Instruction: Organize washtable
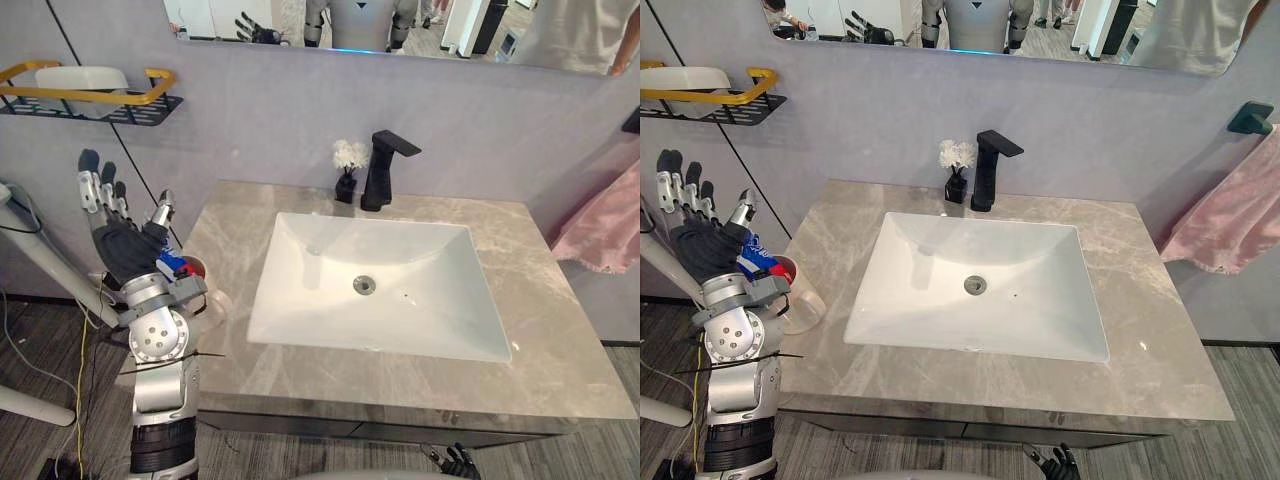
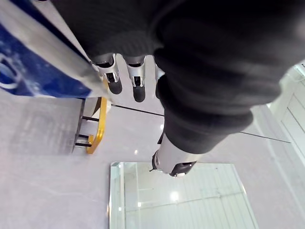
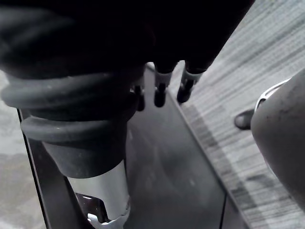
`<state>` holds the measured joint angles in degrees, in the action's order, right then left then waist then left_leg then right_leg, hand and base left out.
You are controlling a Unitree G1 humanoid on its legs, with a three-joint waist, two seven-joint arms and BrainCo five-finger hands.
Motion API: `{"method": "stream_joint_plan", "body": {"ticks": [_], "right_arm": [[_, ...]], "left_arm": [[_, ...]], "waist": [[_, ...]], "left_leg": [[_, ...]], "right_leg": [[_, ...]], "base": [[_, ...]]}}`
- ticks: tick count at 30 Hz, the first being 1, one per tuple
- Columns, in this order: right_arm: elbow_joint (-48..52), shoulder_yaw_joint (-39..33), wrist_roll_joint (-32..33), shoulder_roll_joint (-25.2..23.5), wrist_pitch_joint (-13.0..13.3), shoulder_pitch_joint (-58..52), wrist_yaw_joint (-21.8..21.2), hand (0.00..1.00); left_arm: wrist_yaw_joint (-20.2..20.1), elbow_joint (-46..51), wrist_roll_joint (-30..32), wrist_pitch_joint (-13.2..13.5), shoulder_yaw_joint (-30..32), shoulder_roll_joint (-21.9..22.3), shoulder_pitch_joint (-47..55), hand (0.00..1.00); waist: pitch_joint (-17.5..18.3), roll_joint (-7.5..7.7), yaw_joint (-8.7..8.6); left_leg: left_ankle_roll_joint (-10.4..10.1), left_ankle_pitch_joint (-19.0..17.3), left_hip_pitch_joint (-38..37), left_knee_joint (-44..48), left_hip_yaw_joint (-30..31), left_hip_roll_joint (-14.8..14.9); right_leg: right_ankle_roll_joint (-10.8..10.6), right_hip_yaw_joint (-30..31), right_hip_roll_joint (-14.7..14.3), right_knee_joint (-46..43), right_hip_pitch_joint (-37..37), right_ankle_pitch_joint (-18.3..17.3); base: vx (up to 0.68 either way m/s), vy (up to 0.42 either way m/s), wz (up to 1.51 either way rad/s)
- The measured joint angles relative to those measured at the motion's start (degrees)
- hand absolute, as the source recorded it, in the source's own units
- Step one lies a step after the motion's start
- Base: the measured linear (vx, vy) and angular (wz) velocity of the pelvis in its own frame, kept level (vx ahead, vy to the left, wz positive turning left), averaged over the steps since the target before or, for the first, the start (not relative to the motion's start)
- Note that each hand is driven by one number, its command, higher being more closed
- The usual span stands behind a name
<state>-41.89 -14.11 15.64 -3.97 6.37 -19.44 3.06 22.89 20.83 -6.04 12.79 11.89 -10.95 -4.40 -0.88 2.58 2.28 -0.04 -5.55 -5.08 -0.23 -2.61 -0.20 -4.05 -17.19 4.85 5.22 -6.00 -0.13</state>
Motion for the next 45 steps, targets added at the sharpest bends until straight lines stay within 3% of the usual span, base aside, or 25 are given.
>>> {"method": "stream_joint_plan", "body": {"ticks": [6,14,15,22,25,29,35,45], "right_arm": [[0.03,0.02,-0.01,0.17,0.0,0.98,0.02,0.0],[0.0,-0.06,0.05,0.3,-0.06,2.12,0.55,0.0],[-0.03,-0.05,0.06,0.29,-0.07,2.12,0.6,0.0],[-0.05,0.85,0.66,-0.17,-0.07,2.14,1.84,0.0],[-0.11,1.05,0.81,-0.3,-0.2,1.76,2.46,0.0],[-0.08,2.78,1.84,-0.36,-0.23,1.81,3.36,0.0],[0.1,3.63,1.98,-0.4,-0.35,1.67,4.3,0.0],[0.62,4.72,1.67,-0.5,-0.62,0.99,4.4,0.0]], "left_arm": [[-0.1,9.33,-0.05,2.84,0.12,0.29,2.41,0.0],[-0.3,16.36,-3.16,5.08,2.91,5.11,8.58,0.0],[-0.39,17.13,-4.24,5.36,3.37,6.34,10.13,1.0],[-0.55,17.33,-11.56,6.19,2.77,14.06,19.67,1.0],[-1.71,14.12,-13.03,6.14,0.29,14.82,22.29,1.0],[-1.98,6.52,-13.64,4.85,-1.26,15.48,24.72,1.0],[-6.67,-1.09,-14.75,1.52,-4.61,15.62,25.78,1.0],[-8.05,-5.72,-14.49,0.25,-8.25,15.42,25.63,1.0]], "waist": [[-1.06,-0.74,0.07],[-1.68,-0.78,0.16],[-1.77,-0.82,0.17],[-2.68,-0.57,0.62],[-2.99,-0.23,1.8],[-2.99,0.06,1.84],[-2.87,0.35,1.91],[-2.06,1.02,2.05]], "left_leg": [[0.06,0.02,-0.28,-0.5,0.93,-0.22],[0.58,0.38,-0.6,-1.23,1.73,-0.55],[0.61,0.4,-0.6,-1.22,1.79,-0.63],[0.92,0.83,-0.68,-2.02,2.42,-0.93],[0.83,1.06,-1.38,-2.56,2.62,-0.92],[0.74,1.36,-1.4,-2.9,2.55,-0.92],[0.69,1.33,-1.36,-2.91,2.23,-0.88],[0.33,1.01,-1.36,-2.66,0.2,-0.54]], "right_leg": [[0.0,-0.77,0.16,0.02,-0.76,-0.02],[-0.04,-1.63,0.35,0.14,-0.75,-0.05],[-0.04,-1.68,0.42,0.14,-0.76,-0.05],[-0.3,-2.63,0.92,-0.03,-1.22,-0.24],[-0.55,-3.11,0.98,-0.14,-1.79,-0.42],[-0.59,-3.7,1.03,-0.18,-1.77,-0.44],[-0.73,-3.93,1.09,-0.17,-1.75,-0.53],[-0.78,-3.1,0.92,-0.15,-1.57,-0.55]], "base": [[-0.03,-0.004,0.06],[0.0,-0.002,0.04],[0.01,0.007,0.05],[-0.04,-0.009,0.06],[-0.05,-0.024,0.09],[-0.04,-0.025,0.04],[-0.02,-0.015,0.0],[-0.03,-0.019,-0.04]]}}
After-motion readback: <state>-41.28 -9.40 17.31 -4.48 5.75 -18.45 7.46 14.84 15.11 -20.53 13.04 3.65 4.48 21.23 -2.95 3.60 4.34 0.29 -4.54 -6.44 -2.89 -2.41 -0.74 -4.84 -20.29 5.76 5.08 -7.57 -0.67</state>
